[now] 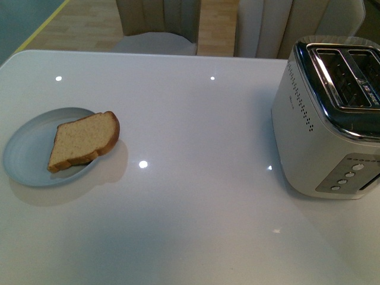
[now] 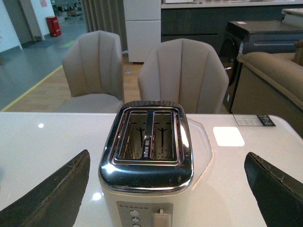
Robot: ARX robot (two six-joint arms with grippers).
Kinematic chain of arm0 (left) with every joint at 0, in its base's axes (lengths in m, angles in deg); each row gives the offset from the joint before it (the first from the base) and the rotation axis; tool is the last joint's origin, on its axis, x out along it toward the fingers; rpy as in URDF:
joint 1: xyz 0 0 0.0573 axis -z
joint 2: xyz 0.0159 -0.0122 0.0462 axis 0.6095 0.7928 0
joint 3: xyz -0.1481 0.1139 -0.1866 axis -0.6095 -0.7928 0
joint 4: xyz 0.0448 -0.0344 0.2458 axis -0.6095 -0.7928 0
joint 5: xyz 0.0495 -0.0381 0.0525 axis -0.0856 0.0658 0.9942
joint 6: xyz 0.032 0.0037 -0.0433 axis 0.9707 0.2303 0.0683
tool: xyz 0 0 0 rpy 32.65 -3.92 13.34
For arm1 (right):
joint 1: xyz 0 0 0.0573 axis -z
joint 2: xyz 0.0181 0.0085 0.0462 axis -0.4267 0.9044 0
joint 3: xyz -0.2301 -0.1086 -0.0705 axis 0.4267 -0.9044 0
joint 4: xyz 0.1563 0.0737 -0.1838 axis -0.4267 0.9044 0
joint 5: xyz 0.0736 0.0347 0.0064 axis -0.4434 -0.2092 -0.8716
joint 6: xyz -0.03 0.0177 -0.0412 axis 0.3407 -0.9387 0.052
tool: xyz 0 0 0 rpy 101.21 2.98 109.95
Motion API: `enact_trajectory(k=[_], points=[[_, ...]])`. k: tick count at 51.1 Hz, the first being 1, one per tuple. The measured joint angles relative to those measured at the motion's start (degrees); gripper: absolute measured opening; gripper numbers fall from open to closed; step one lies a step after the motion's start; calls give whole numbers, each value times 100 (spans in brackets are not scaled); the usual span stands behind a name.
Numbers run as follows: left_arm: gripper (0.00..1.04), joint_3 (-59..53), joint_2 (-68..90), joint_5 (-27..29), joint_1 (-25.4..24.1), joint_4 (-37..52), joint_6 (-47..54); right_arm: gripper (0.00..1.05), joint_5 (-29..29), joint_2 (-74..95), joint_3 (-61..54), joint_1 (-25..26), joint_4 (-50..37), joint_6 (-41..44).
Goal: Left arm holds plate, right arm toasts bread
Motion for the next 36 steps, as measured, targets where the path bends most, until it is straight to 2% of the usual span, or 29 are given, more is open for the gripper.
enact_trajectory(k=[26,28,31,36], points=[[98,4,9,-46,-7,-13,-24,96,0,0,0,0,2,0],[98,136,170,-586,-151,-369,-256,96,2,0,0,0,2,-2],[98,616,905,-1867,-535,-1390,-811,96,-9,0,0,0,2,0],[98,1034,1882,-2894,-728,-1705,-1425,96,-2,-2,0,0,2,0]])
